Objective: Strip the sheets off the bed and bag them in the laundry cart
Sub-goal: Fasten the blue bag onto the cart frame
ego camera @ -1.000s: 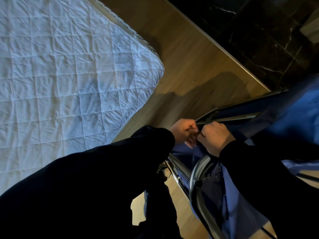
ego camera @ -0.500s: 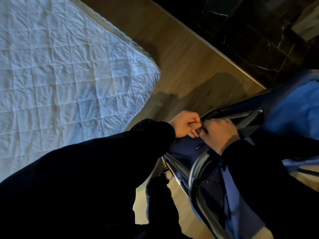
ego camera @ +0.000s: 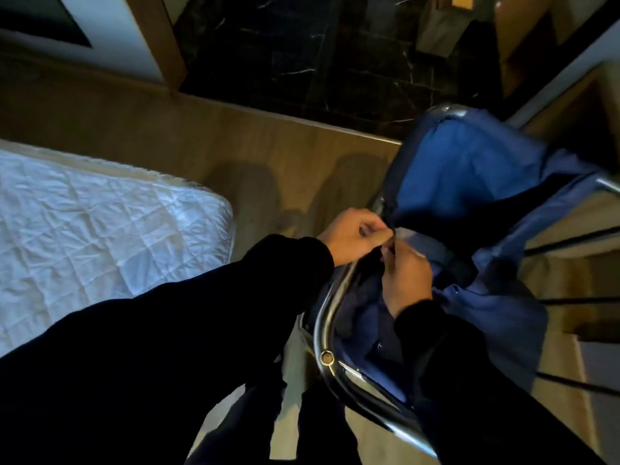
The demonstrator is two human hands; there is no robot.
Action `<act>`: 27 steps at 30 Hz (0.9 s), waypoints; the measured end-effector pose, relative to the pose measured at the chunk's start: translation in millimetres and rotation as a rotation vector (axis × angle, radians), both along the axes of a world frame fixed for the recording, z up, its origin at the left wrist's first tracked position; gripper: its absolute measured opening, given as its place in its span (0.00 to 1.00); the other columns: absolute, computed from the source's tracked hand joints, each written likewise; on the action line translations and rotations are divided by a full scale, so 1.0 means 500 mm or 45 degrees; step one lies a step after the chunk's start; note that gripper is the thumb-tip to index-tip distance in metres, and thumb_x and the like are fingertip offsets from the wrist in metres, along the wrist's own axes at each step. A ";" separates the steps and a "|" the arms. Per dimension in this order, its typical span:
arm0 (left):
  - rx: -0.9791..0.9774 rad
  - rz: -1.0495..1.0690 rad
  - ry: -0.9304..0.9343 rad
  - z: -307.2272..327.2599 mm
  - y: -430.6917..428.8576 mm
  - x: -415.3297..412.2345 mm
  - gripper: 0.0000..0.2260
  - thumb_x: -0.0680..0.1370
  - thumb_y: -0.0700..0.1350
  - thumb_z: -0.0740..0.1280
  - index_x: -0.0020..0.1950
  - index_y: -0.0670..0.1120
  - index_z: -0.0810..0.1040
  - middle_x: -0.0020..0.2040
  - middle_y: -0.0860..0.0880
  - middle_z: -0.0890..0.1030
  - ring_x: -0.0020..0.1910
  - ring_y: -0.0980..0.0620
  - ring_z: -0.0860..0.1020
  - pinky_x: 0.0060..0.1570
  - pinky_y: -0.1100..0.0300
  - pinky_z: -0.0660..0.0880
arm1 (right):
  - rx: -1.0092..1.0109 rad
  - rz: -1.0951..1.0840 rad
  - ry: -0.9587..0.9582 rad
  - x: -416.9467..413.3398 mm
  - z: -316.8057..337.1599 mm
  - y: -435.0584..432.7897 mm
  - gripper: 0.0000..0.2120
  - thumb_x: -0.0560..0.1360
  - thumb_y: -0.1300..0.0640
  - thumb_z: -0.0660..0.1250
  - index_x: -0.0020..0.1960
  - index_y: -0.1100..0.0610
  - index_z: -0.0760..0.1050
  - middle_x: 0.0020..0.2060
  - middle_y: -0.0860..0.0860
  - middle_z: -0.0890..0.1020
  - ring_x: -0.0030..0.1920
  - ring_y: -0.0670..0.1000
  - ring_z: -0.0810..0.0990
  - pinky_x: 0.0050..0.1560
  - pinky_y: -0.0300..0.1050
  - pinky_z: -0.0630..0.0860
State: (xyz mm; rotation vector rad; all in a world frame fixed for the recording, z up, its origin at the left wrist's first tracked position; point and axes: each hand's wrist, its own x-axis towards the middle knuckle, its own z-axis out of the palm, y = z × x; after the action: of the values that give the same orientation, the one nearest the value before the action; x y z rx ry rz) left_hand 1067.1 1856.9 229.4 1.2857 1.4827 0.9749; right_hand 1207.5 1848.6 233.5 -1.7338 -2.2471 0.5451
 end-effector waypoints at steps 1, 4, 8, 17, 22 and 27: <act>-0.015 -0.040 0.026 0.008 0.011 0.011 0.04 0.76 0.40 0.69 0.44 0.40 0.83 0.38 0.51 0.79 0.33 0.64 0.74 0.37 0.72 0.67 | -0.035 -0.123 0.093 0.016 -0.003 0.000 0.08 0.79 0.61 0.60 0.49 0.65 0.76 0.42 0.66 0.81 0.44 0.67 0.79 0.44 0.57 0.73; 0.022 -0.058 0.214 0.014 0.039 0.034 0.07 0.77 0.36 0.66 0.50 0.37 0.82 0.47 0.43 0.81 0.42 0.55 0.77 0.43 0.74 0.70 | -0.217 -0.481 0.467 0.049 -0.024 0.005 0.07 0.79 0.62 0.60 0.46 0.60 0.76 0.39 0.61 0.82 0.41 0.58 0.79 0.48 0.54 0.75; 0.052 0.077 0.562 -0.015 0.086 0.047 0.18 0.71 0.41 0.59 0.55 0.36 0.79 0.47 0.35 0.81 0.46 0.37 0.80 0.49 0.50 0.75 | -0.486 -0.898 0.866 0.078 -0.069 0.038 0.09 0.76 0.58 0.58 0.38 0.50 0.69 0.39 0.58 0.80 0.43 0.64 0.80 0.49 0.62 0.78; -0.179 0.125 0.613 -0.057 0.176 0.058 0.20 0.71 0.45 0.71 0.61 0.43 0.73 0.54 0.42 0.78 0.52 0.45 0.78 0.52 0.54 0.75 | -1.074 -1.240 1.227 0.170 -0.139 0.052 0.13 0.76 0.75 0.59 0.39 0.59 0.70 0.25 0.54 0.73 0.20 0.47 0.71 0.20 0.34 0.68; -0.275 0.236 0.254 -0.080 0.196 0.042 0.17 0.69 0.57 0.66 0.54 0.51 0.76 0.50 0.47 0.83 0.51 0.47 0.81 0.57 0.47 0.76 | -1.203 -1.254 1.445 0.172 -0.180 0.044 0.15 0.75 0.73 0.61 0.52 0.54 0.68 0.39 0.56 0.79 0.33 0.50 0.77 0.32 0.41 0.73; -0.331 0.336 0.008 -0.055 0.205 0.024 0.11 0.80 0.45 0.60 0.40 0.45 0.76 0.36 0.45 0.77 0.35 0.50 0.75 0.40 0.55 0.71 | -1.002 -1.048 1.364 0.133 -0.173 0.086 0.10 0.75 0.70 0.63 0.52 0.60 0.75 0.39 0.56 0.79 0.38 0.52 0.78 0.36 0.42 0.73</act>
State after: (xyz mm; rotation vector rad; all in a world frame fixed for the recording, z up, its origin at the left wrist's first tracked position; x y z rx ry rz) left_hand 1079.2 1959.5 201.8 0.9239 1.7512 0.9079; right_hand 1274.1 1891.7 146.8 -1.7420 -0.5253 1.7011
